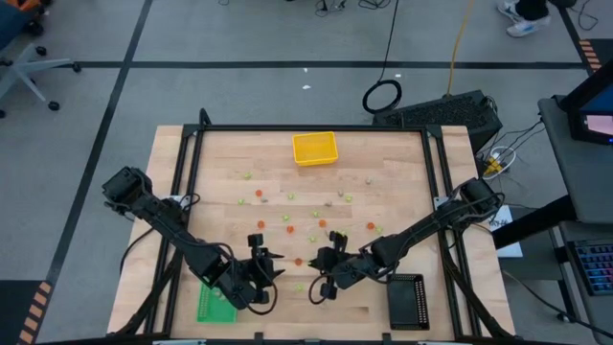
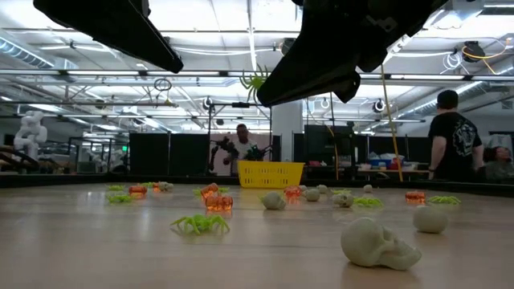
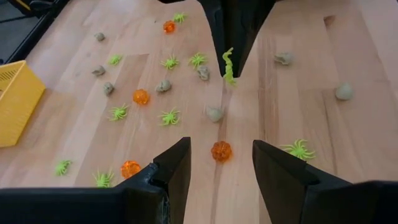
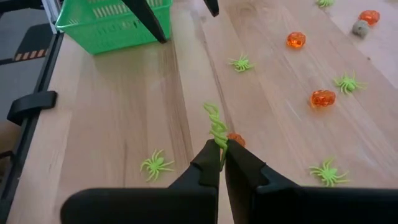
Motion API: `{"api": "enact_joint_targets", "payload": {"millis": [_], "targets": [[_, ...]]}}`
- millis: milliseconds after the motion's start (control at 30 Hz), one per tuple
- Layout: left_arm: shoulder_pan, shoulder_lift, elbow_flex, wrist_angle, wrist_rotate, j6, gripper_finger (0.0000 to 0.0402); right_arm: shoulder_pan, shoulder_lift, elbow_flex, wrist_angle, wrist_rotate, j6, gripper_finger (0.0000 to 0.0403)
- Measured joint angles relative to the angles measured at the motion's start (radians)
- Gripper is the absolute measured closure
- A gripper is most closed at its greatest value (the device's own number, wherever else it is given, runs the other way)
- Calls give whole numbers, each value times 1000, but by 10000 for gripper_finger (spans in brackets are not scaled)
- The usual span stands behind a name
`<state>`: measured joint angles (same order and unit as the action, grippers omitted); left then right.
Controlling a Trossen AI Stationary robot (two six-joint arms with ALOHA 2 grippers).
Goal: Sort Halloween decoration
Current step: Put the green spider toy into the yellow bin
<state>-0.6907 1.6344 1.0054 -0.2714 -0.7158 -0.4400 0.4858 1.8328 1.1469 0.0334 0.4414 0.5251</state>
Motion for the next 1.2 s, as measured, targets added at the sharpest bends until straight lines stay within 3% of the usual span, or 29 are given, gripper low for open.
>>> {"api": "enact_joint_targets", "payload": {"millis": [800, 1200], "targets": [[1, 0, 0, 0, 0, 0, 231, -3, 0, 0, -1, 7, -128, 403], [2, 0, 0, -21, -22, 9, 231, -64, 0, -1, -16, 0, -198, 403]]}}
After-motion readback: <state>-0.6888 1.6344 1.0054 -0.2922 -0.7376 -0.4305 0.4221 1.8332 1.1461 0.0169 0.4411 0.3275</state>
